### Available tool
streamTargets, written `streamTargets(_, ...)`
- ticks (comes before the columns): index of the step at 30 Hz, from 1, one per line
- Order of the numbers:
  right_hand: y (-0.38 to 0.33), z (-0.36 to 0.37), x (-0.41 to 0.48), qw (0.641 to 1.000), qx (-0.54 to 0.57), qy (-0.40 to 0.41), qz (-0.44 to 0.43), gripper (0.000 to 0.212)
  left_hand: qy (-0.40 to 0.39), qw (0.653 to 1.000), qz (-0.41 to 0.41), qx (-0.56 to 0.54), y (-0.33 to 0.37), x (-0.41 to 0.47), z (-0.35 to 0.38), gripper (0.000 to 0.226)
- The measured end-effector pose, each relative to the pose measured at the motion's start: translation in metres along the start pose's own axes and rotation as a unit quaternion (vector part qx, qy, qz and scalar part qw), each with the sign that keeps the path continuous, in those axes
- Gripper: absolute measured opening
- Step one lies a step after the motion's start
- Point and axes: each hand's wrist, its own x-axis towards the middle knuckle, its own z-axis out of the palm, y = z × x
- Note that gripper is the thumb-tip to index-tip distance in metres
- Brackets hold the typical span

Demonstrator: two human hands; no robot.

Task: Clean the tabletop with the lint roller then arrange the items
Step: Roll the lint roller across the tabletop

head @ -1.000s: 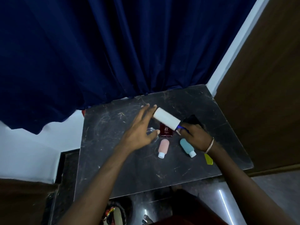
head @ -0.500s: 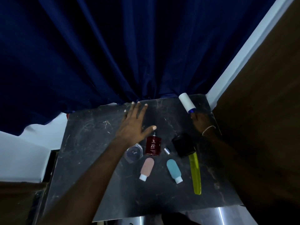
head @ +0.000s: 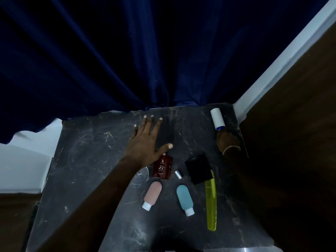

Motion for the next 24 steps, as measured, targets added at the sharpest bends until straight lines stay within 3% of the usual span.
streamTargets(3, -0.007, 0.003, -0.001, 1.000, -0.008, -0.020, -0.002, 0.041, -0.005, 1.000, -0.010, -0.004, -0.002, 0.000, -0.002, 0.105)
streamTargets(6, -0.016, 0.009, -0.002, 0.994, -0.073, -0.009, -0.086, 0.038, -0.012, 1.000, -0.019, -0.003, -0.001, 0.002, -0.004, 0.105)
streamTargets(10, -0.031, 0.020, -0.012, 0.958, -0.179, -0.021, -0.223, 0.038, -0.018, 1.000, -0.021, -0.007, 0.001, 0.003, -0.001, 0.105)
streamTargets(15, -0.031, 0.027, -0.011, 0.930, -0.221, -0.008, -0.293, 0.039, -0.021, 1.000, -0.020, -0.006, 0.004, 0.007, 0.004, 0.104)
streamTargets(19, -0.028, 0.023, -0.003, 0.954, -0.170, 0.006, -0.248, 0.036, -0.033, 0.999, -0.022, -0.004, 0.005, 0.009, 0.004, 0.104)
streamTargets(24, -0.014, 0.015, 0.016, 0.994, -0.047, 0.022, -0.091, 0.035, -0.035, 0.999, -0.029, 0.012, 0.006, 0.010, -0.002, 0.102)
